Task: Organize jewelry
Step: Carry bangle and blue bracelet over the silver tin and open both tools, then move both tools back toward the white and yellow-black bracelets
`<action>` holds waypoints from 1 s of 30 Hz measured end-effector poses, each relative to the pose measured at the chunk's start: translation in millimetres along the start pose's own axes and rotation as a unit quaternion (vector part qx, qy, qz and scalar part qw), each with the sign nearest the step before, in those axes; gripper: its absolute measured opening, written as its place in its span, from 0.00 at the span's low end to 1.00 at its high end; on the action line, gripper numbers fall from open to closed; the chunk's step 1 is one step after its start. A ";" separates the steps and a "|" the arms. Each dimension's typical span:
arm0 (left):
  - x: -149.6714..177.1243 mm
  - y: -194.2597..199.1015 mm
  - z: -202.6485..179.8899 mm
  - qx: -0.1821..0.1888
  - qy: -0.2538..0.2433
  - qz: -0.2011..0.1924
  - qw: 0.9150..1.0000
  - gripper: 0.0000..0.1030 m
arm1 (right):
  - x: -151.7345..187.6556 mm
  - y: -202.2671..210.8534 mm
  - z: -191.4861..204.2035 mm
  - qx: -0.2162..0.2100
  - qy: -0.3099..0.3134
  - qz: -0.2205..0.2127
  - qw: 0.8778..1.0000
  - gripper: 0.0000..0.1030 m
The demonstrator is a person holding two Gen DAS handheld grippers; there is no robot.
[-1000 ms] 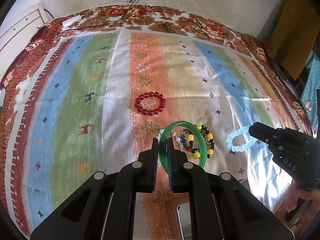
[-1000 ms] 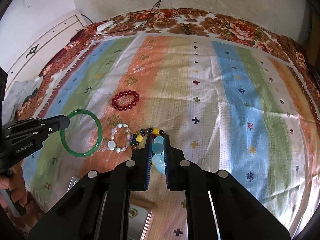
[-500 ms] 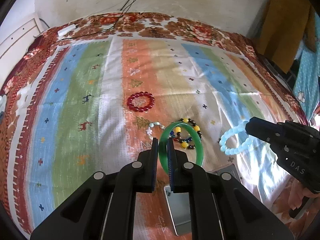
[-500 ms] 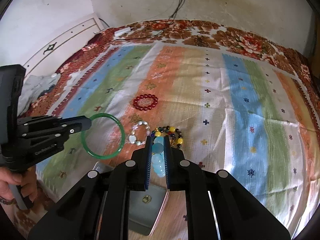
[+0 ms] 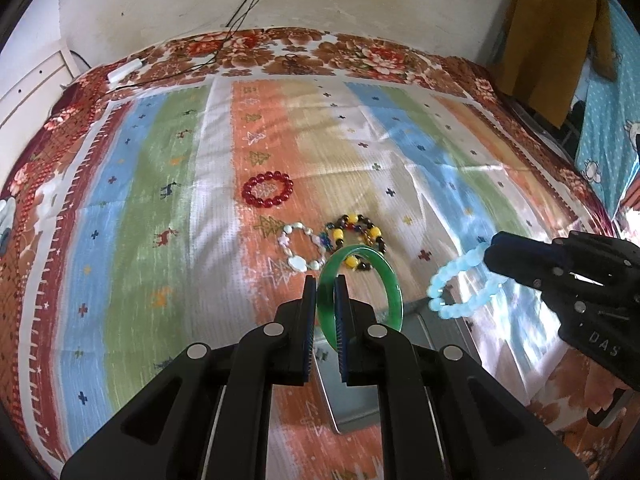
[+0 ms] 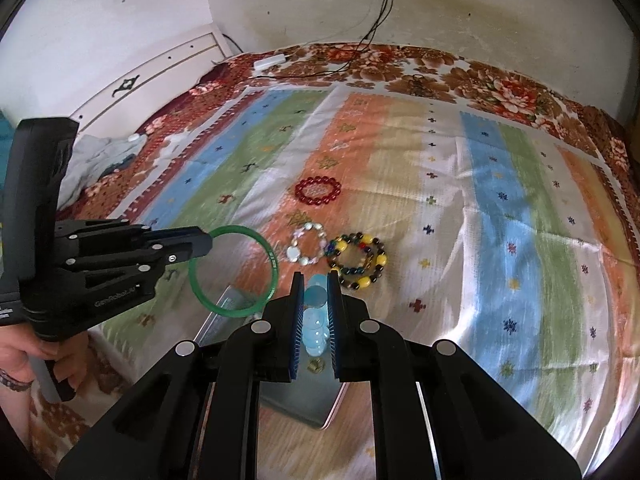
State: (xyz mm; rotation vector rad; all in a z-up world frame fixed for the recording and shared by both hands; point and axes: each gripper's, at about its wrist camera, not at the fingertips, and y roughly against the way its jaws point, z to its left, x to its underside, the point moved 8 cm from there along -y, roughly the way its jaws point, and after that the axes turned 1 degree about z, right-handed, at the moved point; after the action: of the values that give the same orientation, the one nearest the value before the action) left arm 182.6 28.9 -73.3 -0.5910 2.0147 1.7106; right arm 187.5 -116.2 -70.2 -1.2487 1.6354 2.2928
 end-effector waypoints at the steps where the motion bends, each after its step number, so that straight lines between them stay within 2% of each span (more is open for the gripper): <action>1: 3.0 1.6 -2.1 0.000 -0.002 0.000 1.000 0.08 | 2.3 0.1 1.4 -0.001 0.001 0.001 1.000 0.12; 11: 26.0 2.5 -16.4 -0.005 -0.020 0.012 1.000 0.09 | 33.8 -1.7 14.3 -0.010 0.006 0.029 1.000 0.12; 13: 30.6 -0.6 -22.4 -0.002 -0.033 0.020 0.999 0.12 | 38.2 -5.0 15.5 -0.017 0.006 0.038 0.999 0.13; 14: 30.8 -1.3 -22.0 -0.010 -0.035 0.019 0.999 0.18 | 40.2 -7.1 14.7 -0.015 0.005 0.043 0.999 0.15; 15: 29.3 -1.0 -18.8 -0.021 -0.032 0.016 0.999 0.35 | 41.0 -8.5 12.3 -0.007 0.004 0.046 0.999 0.26; 16: 27.4 0.2 -16.3 -0.024 -0.029 0.011 0.999 0.40 | 40.6 -8.2 9.3 -0.001 0.001 0.044 0.999 0.37; 21: 20.2 0.6 3.6 -0.036 0.001 0.006 0.999 0.40 | 38.5 -7.6 -5.4 0.014 -0.017 0.038 0.999 0.46; 27: 16.6 -2.0 7.8 -0.036 0.010 0.008 0.999 0.41 | 37.3 -13.3 -13.0 0.022 -0.022 0.043 0.999 0.49; 30: 15.2 -2.3 8.9 -0.037 0.010 0.007 0.999 0.48 | 35.8 -16.0 -14.8 0.023 -0.024 0.044 0.998 0.55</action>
State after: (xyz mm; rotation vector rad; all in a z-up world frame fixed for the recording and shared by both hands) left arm 171.9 36.7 -85.1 -0.6226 1.9804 1.8008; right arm 179.6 -135.1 -106.8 -1.1240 1.7501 2.3016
